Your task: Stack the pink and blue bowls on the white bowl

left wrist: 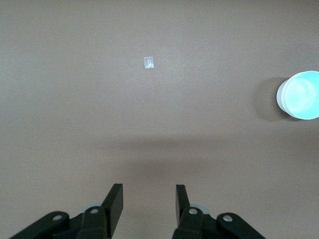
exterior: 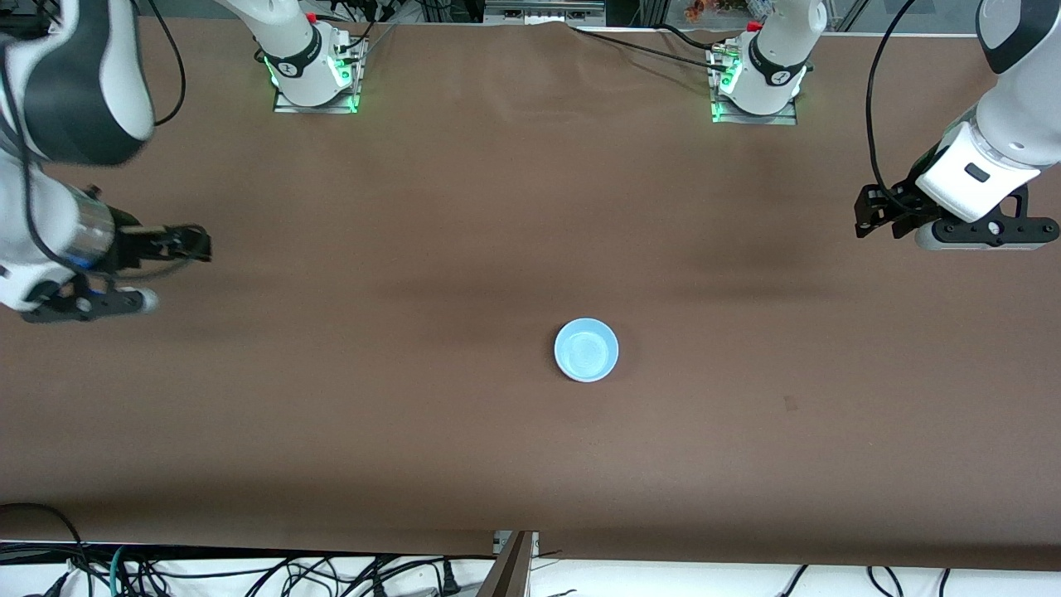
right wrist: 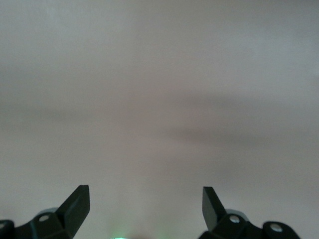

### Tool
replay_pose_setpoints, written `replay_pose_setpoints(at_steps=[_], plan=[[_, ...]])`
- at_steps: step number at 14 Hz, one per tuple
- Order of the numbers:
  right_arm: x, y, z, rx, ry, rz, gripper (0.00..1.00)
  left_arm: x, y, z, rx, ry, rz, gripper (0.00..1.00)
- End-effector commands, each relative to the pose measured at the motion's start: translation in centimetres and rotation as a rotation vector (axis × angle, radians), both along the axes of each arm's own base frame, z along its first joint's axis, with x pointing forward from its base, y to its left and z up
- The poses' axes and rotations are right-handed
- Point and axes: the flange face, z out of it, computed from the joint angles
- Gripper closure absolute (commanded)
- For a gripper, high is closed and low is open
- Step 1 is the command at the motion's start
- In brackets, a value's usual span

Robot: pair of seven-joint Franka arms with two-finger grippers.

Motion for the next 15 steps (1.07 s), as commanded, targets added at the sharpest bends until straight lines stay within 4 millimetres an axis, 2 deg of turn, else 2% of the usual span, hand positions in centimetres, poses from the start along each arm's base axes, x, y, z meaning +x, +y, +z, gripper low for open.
replay_pose_setpoints(at_steps=[1, 3, 5, 7, 9, 11, 15], plan=[[-3.6, -3.4, 4.3, 0.013, -0.063, -0.039, 0.00, -0.7, 0.2, 0.3, -0.015, -0.013, -0.013, 0.50], [-5.4, -4.0, 6.0, 0.021, -0.094, -0.047, 0.00, -0.7, 0.2, 0.3, -0.015, -0.013, -0.013, 0.50], [-6.4, -3.7, 5.7, 0.006, -0.097, -0.028, 0.00, -0.7, 0.2, 0.2, -0.015, -0.012, -0.013, 0.49], [-7.1, -2.3, 5.9, -0.002, -0.095, -0.011, 0.00, -0.8, 0.1, 0.3, -0.015, -0.013, -0.013, 0.49], [-7.9, -1.7, 5.5, -0.005, -0.089, -0.064, 0.00, -0.8, 0.1, 0.2, -0.015, -0.012, -0.013, 0.49], [-8.1, -1.3, 5.4, -0.009, -0.091, -0.113, 0.00, -0.7, 0.2, 0.2, -0.015, -0.010, -0.013, 0.49], [-7.3, -1.3, 5.4, 0.000, -0.092, -0.104, 0.00, -0.7, 0.1, 0.3, -0.015, -0.015, -0.013, 0.49]])
